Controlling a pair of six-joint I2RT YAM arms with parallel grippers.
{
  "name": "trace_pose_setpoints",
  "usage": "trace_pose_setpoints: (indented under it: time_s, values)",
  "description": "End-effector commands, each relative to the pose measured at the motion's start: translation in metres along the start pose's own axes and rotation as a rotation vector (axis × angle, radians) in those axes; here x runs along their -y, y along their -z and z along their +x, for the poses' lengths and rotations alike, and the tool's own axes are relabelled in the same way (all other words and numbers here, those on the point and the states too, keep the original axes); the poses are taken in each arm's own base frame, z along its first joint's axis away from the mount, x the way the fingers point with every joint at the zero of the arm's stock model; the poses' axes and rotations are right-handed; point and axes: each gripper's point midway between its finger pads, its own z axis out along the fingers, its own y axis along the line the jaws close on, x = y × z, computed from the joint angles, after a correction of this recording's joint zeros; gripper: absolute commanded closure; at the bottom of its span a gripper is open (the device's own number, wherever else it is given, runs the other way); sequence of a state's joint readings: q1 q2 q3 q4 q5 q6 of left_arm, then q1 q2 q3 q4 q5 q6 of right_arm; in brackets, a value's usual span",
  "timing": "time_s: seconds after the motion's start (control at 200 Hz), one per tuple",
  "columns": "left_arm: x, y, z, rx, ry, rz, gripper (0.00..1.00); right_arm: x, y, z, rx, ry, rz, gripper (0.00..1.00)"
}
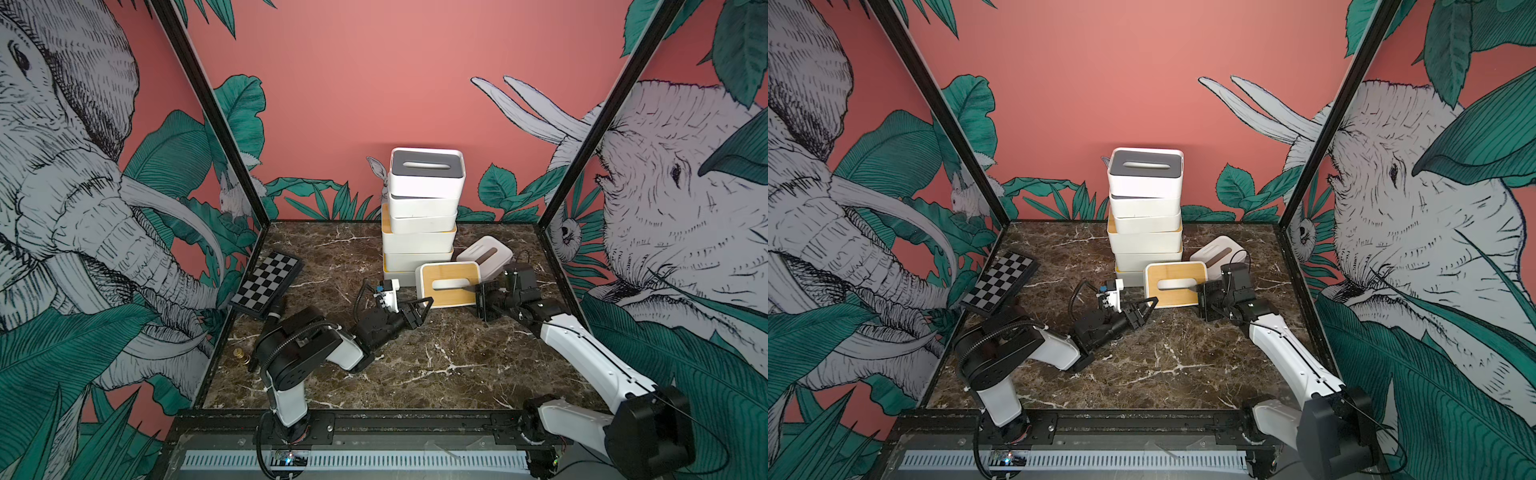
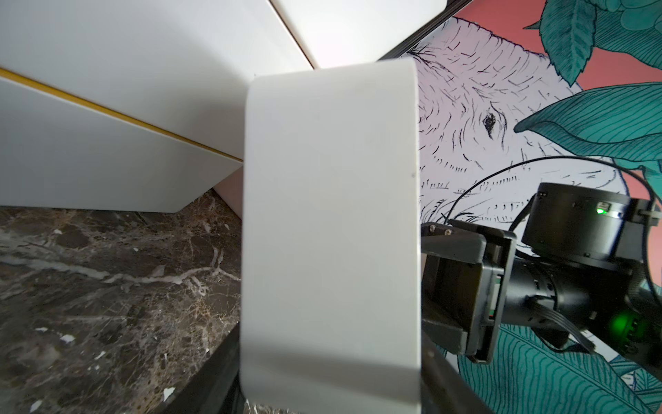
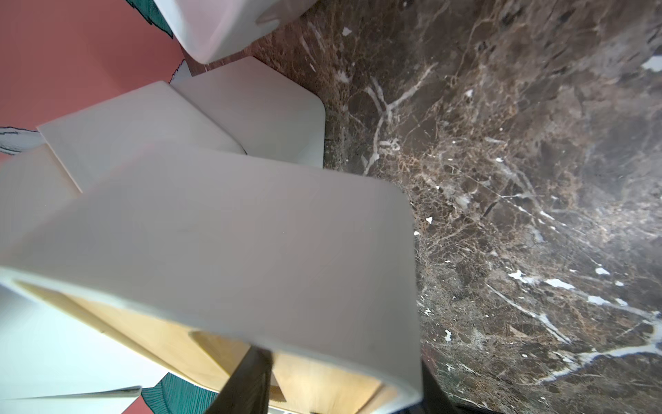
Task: Stack the tissue boxes
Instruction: Pick up the tissue box from the center of the board.
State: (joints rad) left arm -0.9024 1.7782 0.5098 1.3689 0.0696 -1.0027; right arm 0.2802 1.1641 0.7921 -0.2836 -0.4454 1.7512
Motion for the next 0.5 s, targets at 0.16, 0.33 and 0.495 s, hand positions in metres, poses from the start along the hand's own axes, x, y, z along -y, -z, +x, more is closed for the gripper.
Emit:
trace_pose_setpoints:
  time_s: [0.16, 0.33, 0.495]
  values:
    - [0.025, -0.007, -0.007, 0.005, 0.054, 0.087, 0.55, -0.024, 0.002, 0.013, -0.058, 0.049, -0.11, 0.52]
    - [0.015, 0.001, -0.012, 0.042, 0.039, 0.042, 0.59, -0.04, 0.012, 0.015, -0.046, 0.09, -0.197, 0.32]
    - [0.021, -0.001, -0.016, 0.047, 0.032, 0.05, 0.6, -0.04, 0.027, 0.013, -0.013, 0.111, -0.219, 0.17]
